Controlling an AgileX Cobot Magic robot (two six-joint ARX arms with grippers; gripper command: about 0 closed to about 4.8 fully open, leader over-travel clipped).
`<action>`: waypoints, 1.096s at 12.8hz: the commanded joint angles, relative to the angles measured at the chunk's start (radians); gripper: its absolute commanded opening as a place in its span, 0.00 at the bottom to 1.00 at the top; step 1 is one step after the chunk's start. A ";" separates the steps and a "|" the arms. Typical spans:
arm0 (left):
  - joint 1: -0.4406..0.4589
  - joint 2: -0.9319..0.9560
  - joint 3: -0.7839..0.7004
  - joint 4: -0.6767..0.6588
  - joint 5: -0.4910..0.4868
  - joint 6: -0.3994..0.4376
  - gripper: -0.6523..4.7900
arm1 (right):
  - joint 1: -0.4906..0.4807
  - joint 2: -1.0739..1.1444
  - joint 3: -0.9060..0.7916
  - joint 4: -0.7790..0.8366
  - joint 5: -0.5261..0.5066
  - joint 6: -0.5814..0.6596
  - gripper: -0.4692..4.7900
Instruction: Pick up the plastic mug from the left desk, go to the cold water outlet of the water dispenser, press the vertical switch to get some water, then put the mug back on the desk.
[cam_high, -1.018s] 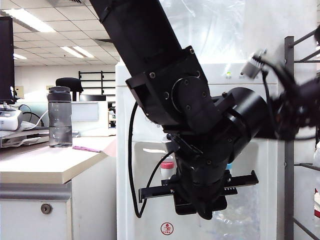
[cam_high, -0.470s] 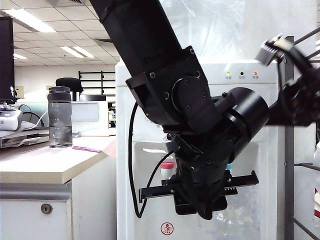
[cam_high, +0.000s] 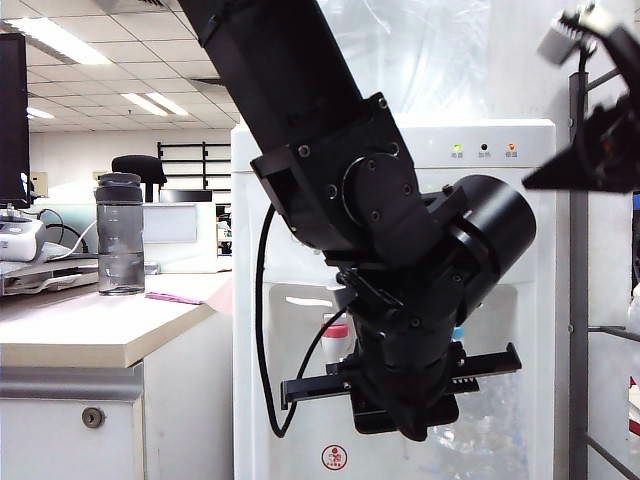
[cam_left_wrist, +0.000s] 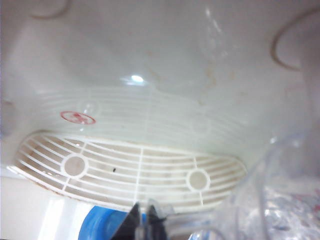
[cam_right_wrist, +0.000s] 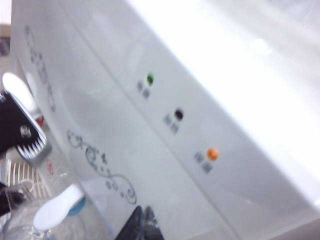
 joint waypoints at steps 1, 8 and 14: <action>-0.002 -0.008 0.006 0.035 0.026 0.056 0.11 | -0.001 -0.016 0.007 0.010 -0.002 0.006 0.09; -0.001 -0.017 0.006 0.014 0.061 0.097 0.11 | -0.001 -0.016 0.036 0.018 -0.003 0.009 0.09; -0.007 -0.047 0.006 -0.083 0.048 0.070 0.11 | -0.001 -0.016 0.047 0.019 -0.002 0.010 0.09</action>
